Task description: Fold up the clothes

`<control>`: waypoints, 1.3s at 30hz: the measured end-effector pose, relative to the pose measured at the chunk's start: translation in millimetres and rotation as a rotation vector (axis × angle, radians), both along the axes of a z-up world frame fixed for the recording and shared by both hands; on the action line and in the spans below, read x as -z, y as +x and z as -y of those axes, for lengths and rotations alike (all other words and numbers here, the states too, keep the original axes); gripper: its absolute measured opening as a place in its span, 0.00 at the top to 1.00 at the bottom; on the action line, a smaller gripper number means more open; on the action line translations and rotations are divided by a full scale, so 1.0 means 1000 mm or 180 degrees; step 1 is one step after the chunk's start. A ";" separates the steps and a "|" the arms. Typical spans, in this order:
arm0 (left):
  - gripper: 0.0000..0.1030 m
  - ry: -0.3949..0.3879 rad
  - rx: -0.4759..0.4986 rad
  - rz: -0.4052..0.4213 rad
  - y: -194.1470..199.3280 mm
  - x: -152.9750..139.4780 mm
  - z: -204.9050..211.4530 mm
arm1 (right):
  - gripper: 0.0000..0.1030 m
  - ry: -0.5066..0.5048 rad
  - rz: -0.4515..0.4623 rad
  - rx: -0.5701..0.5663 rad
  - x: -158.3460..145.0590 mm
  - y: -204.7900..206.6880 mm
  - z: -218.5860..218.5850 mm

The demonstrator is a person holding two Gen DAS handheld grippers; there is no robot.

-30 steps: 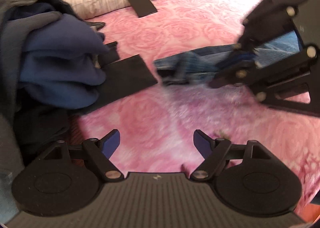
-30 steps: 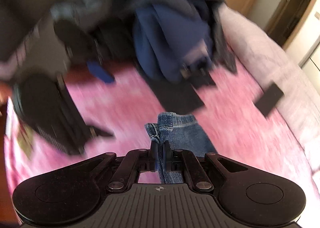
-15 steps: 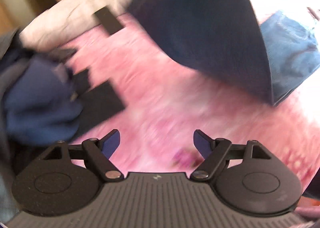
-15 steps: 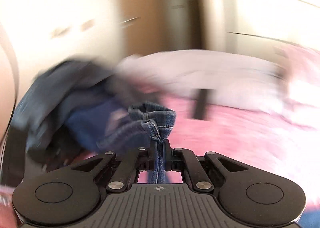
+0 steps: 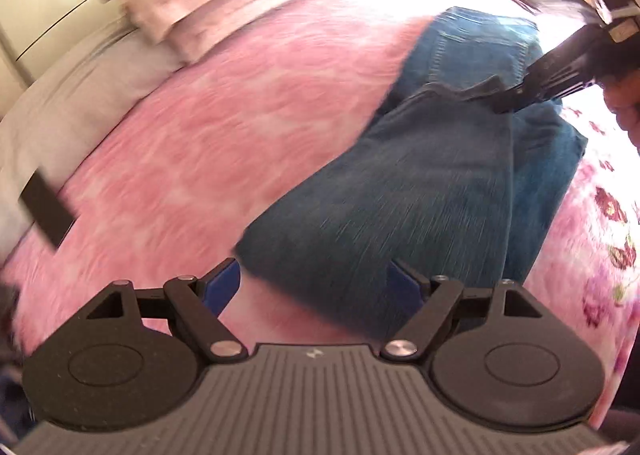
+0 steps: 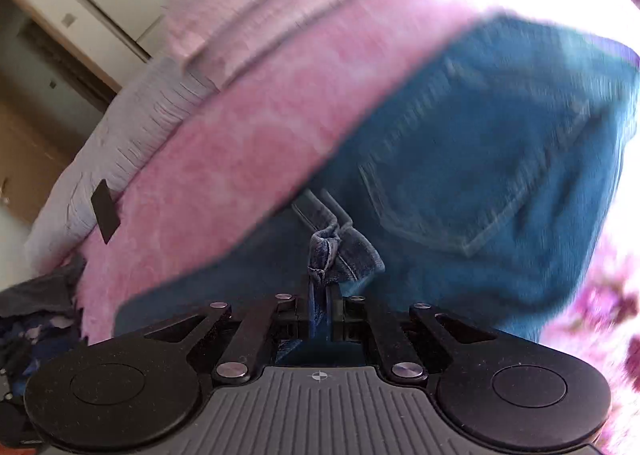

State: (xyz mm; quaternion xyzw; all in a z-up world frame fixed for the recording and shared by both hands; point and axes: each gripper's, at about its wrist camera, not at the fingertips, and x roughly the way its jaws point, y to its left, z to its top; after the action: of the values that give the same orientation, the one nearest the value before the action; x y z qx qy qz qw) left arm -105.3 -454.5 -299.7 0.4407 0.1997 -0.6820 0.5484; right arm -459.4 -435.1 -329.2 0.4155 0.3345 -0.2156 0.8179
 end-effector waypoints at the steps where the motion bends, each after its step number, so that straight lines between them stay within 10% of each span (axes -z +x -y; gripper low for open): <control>1: 0.24 0.0016 0.0059 0.0022 -0.008 0.003 0.007 | 0.97 0.0047 0.0044 -0.0021 -0.001 -0.003 0.005; 6: 0.24 0.0199 0.0107 0.0048 -0.025 0.013 0.033 | 0.97 -0.0156 0.0477 -0.0247 -0.040 0.006 0.018; 11: 0.24 0.0446 0.0223 0.0097 -0.038 0.027 0.047 | 0.97 0.0385 -0.0081 -0.0073 0.013 -0.002 0.034; 22: 0.21 0.0757 0.0308 0.0032 -0.042 0.056 0.073 | 0.96 0.0232 -0.0258 -0.0280 0.019 0.005 0.034; 39: 0.18 0.0908 0.0246 -0.0218 -0.022 0.070 0.077 | 0.64 0.0378 -0.0326 0.0011 0.022 0.006 0.038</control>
State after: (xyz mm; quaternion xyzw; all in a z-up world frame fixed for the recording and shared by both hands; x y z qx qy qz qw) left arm -126.9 -531.5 -369.7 0.4980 0.2961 -0.6819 0.4465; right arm -453.6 -473.6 -350.7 0.4523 0.3874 -0.2177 0.7733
